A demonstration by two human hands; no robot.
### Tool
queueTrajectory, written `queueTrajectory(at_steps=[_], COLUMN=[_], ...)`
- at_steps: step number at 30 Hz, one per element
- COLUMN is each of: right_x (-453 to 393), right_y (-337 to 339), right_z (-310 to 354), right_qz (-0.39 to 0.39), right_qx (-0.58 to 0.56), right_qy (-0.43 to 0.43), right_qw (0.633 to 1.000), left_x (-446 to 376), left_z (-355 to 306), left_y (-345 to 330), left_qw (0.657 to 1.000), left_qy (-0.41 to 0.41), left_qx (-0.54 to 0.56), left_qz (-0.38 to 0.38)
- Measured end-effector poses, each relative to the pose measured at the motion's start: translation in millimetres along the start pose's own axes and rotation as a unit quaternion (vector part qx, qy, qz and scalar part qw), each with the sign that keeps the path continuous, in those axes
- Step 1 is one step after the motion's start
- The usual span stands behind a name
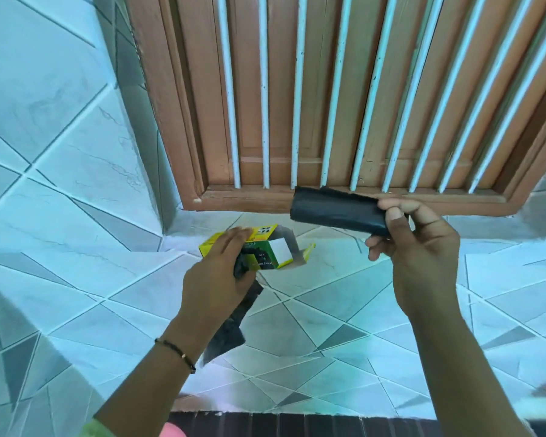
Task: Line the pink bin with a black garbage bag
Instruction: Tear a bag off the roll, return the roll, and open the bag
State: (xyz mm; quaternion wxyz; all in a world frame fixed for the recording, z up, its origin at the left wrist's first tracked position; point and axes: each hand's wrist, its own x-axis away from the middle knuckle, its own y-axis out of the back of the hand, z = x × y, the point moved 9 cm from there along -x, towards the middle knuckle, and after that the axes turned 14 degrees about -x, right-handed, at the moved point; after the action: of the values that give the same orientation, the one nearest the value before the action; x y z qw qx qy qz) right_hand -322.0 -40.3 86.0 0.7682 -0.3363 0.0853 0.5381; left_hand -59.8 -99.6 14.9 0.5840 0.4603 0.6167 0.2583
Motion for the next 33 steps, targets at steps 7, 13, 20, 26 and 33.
queueTrajectory(at_steps=[7, 13, 20, 26, 33], right_x=[82, 142, 192, 201, 203], right_y=[-58, -74, -80, -84, -101], right_z=[28, 25, 30, 49, 53], right_qz=[0.142, 0.213, 0.196, 0.16, 0.201], right_qx=[0.23, 0.305, 0.284, 0.353, 0.407], right_qy=[0.157, 0.138, 0.073, 0.136, 0.193], right_qw=[0.95, 0.918, 0.936, 0.912, 0.87], left_x=[59, 97, 141, 159, 163], left_z=[22, 45, 65, 62, 62], left_y=[8, 21, 30, 40, 42], left_qw=[0.998, 0.995, 0.994, 0.995, 0.992], left_qy=[0.017, 0.024, 0.018, 0.0, 0.024], left_qx=[0.053, 0.088, 0.065, 0.074, 0.106], left_qz=[0.037, 0.051, 0.081, 0.073, 0.066])
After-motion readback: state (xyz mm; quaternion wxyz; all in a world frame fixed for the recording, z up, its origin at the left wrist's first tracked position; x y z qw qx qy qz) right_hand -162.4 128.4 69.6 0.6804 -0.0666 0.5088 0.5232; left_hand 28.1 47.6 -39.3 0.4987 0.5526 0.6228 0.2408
